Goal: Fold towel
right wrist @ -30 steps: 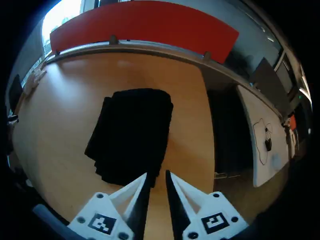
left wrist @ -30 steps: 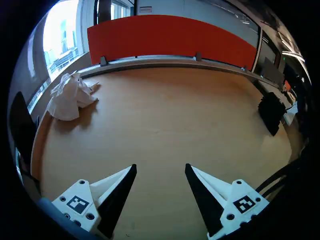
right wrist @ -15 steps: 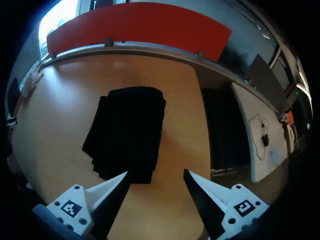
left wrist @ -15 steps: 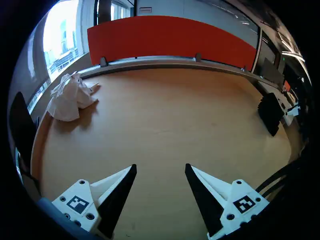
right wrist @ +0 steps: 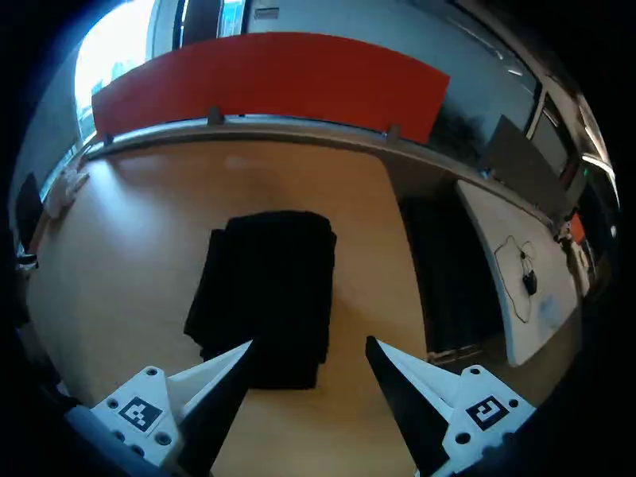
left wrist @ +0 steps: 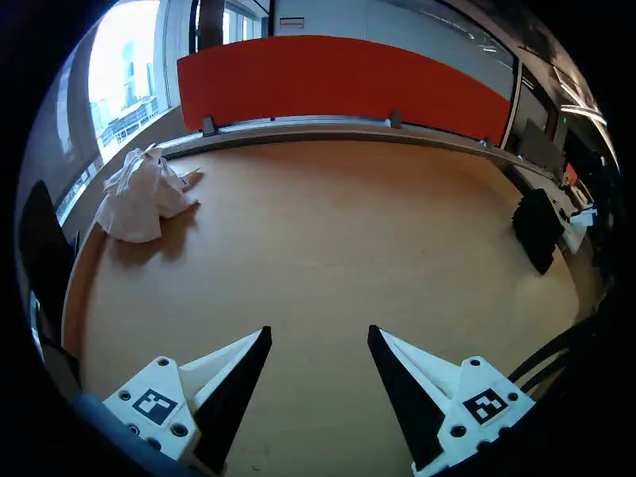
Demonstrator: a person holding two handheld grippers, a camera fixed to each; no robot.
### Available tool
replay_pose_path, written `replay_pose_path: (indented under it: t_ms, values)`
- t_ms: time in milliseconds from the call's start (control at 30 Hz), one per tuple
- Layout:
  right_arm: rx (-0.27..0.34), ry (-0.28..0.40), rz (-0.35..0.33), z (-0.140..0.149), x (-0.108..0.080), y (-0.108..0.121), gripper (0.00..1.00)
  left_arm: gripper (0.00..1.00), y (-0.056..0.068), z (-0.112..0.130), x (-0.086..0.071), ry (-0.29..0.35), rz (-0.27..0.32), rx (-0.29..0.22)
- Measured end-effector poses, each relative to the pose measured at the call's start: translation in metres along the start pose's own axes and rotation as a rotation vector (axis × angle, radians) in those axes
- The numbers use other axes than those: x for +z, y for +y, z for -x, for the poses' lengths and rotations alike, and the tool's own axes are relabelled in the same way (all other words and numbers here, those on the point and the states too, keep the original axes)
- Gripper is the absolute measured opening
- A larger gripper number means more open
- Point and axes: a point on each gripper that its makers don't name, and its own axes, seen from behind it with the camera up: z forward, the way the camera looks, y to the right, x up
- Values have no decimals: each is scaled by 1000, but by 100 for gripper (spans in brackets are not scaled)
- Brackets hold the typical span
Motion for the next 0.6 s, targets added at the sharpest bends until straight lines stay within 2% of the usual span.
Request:
replay_pose_path:
  t_ms: [267, 467, 600]
  values:
    - [93, 212, -16, -45, -10, -19, 100, 90, 0, -4, -2, 10, -2, -5]
    - [191, 392, -13, -81, -25, -24, 100, 90, 0, -9, -3, 20, -6, -6]
    - [247, 487, -14, -98, -36, -25, 100, 90, 1, -11, -3, 28, -6, -12]
